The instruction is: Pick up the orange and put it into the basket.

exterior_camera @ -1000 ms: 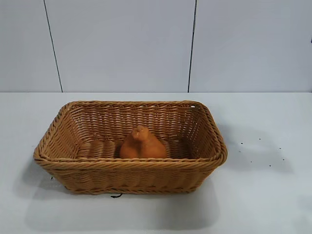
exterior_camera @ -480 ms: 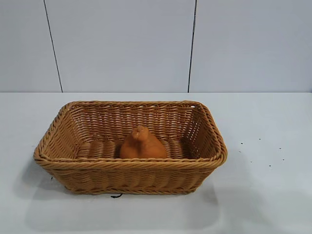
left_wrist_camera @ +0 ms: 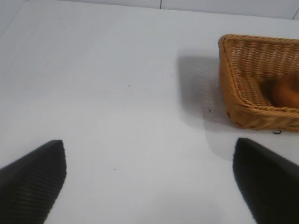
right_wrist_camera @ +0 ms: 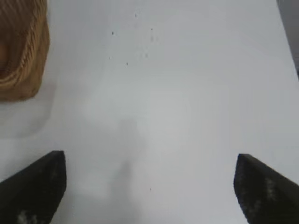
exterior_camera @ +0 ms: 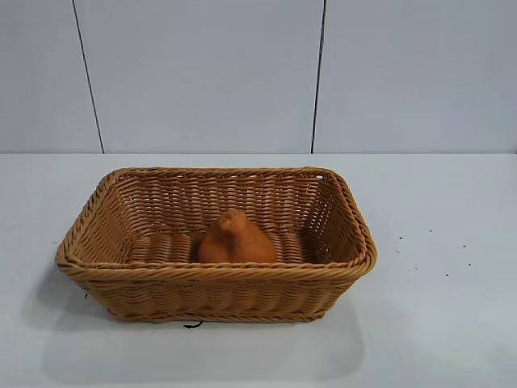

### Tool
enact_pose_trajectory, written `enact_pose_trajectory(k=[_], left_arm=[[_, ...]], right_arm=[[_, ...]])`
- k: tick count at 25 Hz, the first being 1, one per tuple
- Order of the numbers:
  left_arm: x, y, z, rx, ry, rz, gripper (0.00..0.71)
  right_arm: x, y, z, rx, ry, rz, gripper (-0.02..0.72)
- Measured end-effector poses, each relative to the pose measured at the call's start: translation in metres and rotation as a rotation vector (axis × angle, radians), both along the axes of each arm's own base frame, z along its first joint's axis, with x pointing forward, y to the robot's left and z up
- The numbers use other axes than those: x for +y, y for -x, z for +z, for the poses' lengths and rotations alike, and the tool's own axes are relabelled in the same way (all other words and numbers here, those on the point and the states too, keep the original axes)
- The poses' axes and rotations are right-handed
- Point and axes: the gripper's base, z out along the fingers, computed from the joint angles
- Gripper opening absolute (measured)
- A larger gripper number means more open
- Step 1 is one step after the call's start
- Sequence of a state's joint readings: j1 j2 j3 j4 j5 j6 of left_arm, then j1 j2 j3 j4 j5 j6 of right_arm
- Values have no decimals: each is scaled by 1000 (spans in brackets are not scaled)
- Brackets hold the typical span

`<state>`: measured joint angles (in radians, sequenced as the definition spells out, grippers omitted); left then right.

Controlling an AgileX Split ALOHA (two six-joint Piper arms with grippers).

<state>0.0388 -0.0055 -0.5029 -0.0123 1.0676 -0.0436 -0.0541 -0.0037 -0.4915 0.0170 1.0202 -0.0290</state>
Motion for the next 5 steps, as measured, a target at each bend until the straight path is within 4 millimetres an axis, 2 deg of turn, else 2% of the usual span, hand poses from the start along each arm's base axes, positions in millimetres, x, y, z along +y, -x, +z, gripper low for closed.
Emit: enact_pose_trajectory(k=[5], left_arm=[[0,0,0,0,0,0,696]], right_arm=[[0,0,0,0,-3,2,673]])
